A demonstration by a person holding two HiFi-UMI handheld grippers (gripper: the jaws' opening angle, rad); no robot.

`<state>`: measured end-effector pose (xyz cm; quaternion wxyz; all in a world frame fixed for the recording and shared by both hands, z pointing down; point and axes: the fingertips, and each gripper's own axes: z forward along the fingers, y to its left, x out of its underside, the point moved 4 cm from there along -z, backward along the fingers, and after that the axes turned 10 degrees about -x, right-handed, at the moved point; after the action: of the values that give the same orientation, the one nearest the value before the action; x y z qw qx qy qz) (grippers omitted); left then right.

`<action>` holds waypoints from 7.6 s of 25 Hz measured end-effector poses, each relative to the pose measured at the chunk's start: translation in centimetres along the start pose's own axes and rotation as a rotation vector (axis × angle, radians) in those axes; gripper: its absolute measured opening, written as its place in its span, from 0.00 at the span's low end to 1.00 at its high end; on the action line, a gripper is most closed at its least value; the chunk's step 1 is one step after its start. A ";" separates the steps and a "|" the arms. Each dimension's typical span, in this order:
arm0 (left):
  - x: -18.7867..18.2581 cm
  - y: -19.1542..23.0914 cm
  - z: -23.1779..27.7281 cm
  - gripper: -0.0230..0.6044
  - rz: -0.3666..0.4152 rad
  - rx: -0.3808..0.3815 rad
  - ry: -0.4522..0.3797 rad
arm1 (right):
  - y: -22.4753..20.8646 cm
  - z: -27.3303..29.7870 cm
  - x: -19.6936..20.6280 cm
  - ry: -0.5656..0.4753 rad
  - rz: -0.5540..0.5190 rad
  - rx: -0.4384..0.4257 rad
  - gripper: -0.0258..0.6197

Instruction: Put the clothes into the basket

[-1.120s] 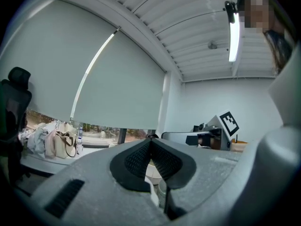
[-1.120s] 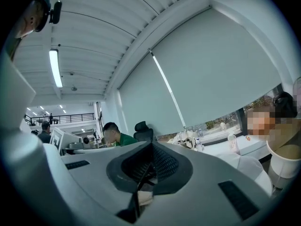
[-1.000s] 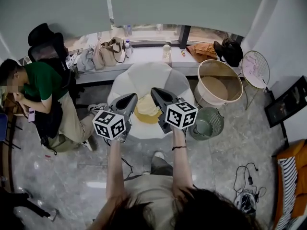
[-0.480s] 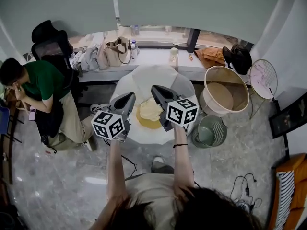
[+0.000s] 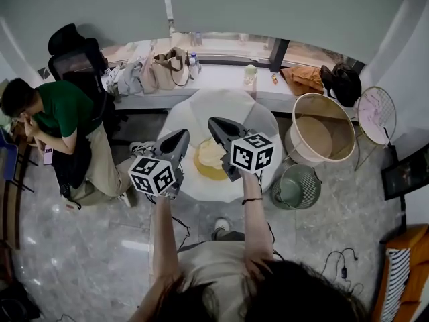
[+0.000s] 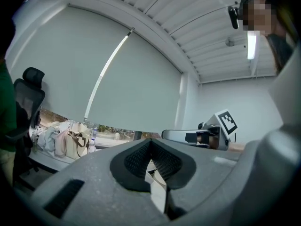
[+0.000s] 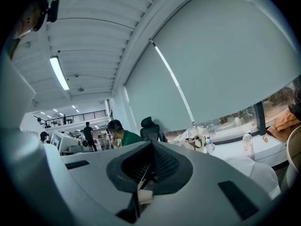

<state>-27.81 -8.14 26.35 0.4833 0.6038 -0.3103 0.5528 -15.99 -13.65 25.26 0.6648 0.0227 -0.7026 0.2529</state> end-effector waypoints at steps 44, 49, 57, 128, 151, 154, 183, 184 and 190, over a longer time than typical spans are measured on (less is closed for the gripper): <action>8.0 8.5 16.2 0.05 -0.147 0.169 0.273 | -15.9 7.1 4.6 0.021 0.221 0.191 0.05; 8.7 8.6 17.4 0.05 -0.143 0.187 0.290 | -17.2 7.5 4.9 0.044 0.218 0.194 0.05; 10.9 8.4 18.6 0.05 -0.177 0.165 0.323 | -19.6 7.3 6.9 0.113 0.215 0.200 0.05; 47.3 16.5 25.0 0.05 -0.365 0.071 0.602 | -38.5 6.2 45.7 0.576 0.377 0.223 0.23; 54.5 18.8 27.3 0.05 -0.402 0.050 0.607 | -44.0 6.4 54.3 0.801 0.257 0.217 0.40; 55.2 19.2 27.4 0.05 -0.405 0.045 0.611 | -44.1 6.8 55.3 0.817 0.270 0.196 0.40; 61.2 21.9 28.4 0.05 -0.430 0.024 0.616 | -46.0 10.1 62.7 0.988 0.281 0.178 0.35; 61.2 21.9 28.4 0.05 -0.433 0.022 0.613 | -46.0 10.2 62.7 0.992 0.280 0.183 0.33; 60.8 21.1 27.8 0.05 -0.437 0.027 0.619 | -45.2 10.1 62.3 0.972 0.302 0.210 0.14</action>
<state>-24.84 -31.41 92.40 0.6527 0.4664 -0.0059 0.5970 -15.83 -37.96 98.95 0.8646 -0.1326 -0.2790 0.3964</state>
